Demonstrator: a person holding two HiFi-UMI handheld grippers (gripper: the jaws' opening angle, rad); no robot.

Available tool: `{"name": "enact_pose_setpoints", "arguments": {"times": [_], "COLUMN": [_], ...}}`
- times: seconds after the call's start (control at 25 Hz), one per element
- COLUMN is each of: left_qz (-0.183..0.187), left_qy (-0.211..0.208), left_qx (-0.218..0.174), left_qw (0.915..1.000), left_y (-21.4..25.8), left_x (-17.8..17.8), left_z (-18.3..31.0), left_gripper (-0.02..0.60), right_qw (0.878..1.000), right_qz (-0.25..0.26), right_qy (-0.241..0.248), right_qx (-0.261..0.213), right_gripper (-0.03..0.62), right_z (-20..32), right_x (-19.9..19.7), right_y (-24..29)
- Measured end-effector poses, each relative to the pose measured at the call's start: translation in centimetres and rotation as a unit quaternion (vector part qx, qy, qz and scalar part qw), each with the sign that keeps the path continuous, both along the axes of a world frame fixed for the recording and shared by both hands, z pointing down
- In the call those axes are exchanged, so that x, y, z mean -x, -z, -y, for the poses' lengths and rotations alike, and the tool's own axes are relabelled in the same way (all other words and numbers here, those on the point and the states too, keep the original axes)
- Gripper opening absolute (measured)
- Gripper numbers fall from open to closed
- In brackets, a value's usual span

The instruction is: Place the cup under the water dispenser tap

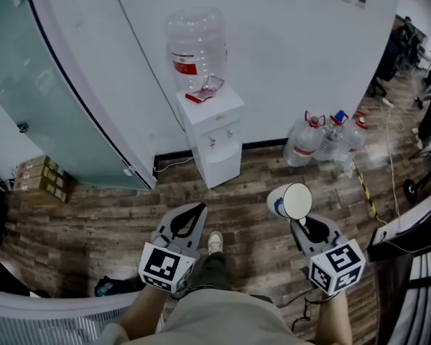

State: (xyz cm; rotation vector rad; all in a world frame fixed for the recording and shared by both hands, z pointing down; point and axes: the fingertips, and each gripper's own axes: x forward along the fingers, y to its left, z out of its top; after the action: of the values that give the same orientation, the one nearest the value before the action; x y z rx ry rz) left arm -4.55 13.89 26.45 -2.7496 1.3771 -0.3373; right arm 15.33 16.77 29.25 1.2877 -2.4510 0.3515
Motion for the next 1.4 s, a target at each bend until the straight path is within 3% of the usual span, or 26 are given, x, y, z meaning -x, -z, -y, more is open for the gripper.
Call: {"name": "enact_pose_setpoints", "arguments": {"times": [0.28,0.76,1.12,1.4], "left_qz": [0.007,0.017,0.021,0.016], "left_qy": [-0.018,-0.035,-0.054,-0.034], "left_qx": [0.023,0.028,0.035,0.050], "left_qw": [0.9996,0.9989,0.9977,0.9980], "left_y": [-0.4,-1.4,-4.5,-8.3], "left_x": [1.4,5.6,5.5,5.1], "left_z": [9.9,28.8,35.9,39.4], "left_gripper": [0.006,0.006,0.006,0.006], "right_qw": [1.000,0.998,0.995,0.992], "right_qz": [-0.010,-0.024,-0.044,-0.060], "right_qy": [-0.007,-0.010,-0.021,-0.009], "right_qx": [0.029,0.051,0.084,0.114], "right_gripper": [0.067,0.067,0.068,0.069], "right_z": [9.7,28.0,36.0,40.1], "right_x": [2.2,7.6,9.0,9.1], "right_y": [-0.8,-2.3,-6.3,-10.7]}}
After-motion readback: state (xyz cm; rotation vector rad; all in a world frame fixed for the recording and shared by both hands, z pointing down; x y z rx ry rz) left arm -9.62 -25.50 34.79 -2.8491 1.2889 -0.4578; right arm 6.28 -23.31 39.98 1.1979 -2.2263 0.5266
